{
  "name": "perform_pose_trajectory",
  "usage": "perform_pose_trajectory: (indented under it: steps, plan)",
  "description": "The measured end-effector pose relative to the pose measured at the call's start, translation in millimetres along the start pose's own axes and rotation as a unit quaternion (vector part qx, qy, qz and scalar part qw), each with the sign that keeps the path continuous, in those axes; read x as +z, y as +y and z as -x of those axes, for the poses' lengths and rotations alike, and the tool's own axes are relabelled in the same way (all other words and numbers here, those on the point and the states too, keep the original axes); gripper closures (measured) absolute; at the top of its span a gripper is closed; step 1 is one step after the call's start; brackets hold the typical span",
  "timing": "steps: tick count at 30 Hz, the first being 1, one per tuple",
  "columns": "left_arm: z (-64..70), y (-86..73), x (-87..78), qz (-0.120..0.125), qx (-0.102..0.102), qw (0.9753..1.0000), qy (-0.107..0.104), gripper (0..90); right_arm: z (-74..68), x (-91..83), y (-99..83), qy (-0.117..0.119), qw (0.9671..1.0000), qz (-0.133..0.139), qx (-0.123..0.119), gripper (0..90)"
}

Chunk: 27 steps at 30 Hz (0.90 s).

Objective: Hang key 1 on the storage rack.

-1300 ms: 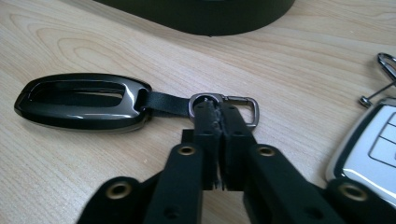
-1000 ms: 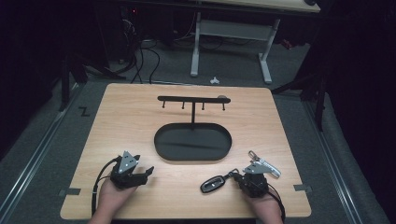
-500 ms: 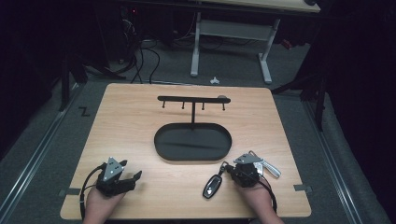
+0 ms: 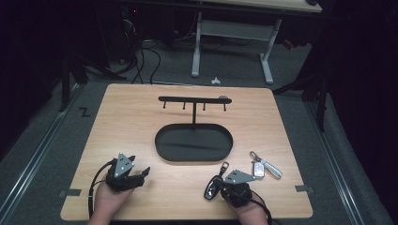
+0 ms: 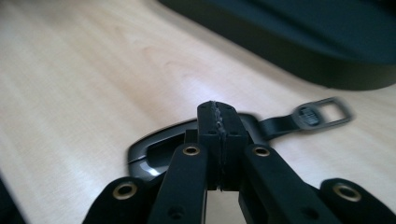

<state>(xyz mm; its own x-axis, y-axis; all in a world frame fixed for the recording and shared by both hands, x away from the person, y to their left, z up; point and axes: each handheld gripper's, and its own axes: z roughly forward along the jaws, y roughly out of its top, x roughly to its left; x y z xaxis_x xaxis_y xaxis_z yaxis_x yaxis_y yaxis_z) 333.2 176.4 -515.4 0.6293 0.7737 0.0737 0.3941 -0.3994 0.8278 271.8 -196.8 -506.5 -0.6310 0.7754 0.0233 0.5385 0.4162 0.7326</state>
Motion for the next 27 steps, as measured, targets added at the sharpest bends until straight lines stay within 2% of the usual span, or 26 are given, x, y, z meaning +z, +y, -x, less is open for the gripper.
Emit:
perform_pose_trajectory:
  steps: [4, 9, 12, 20, 22, 27]
  plan:
    - [0.9, 3.5, 6.4, 0.001, 0.001, 1.0000, -0.009, 28.4, -4.0, 1.2, -4.3, 0.009, 0.9999, -0.008, 0.003, 90.0]
    - [4.6, 7.8, 12.2, 0.000, 0.009, 0.9998, -0.015, 28.4, -15.1, 3.5, -6.2, 0.013, 0.9997, -0.014, -0.017, 90.0]
    - [5.8, 10.1, 14.1, 0.001, 0.011, 0.9998, -0.018, 28.5, -15.5, 2.9, -7.4, 0.006, 0.9996, -0.017, -0.020, 90.0]
    - [7.2, 12.8, 18.9, 0.001, 0.012, 0.9996, -0.027, 28.5, 3.9, -14.5, -20.8, -0.015, 0.9998, -0.015, 0.004, 90.0]
    - [7.6, 13.4, 20.0, 0.001, 0.013, 0.9995, -0.029, 28.5, 10.9, -22.5, -26.7, -0.030, 0.9994, -0.014, 0.010, 90.0]
    - [7.8, 13.9, 20.3, 0.001, 0.013, 0.9994, -0.032, 28.5, 22.7, -34.0, -34.3, -0.041, 0.9988, -0.005, 0.027, 90.0]
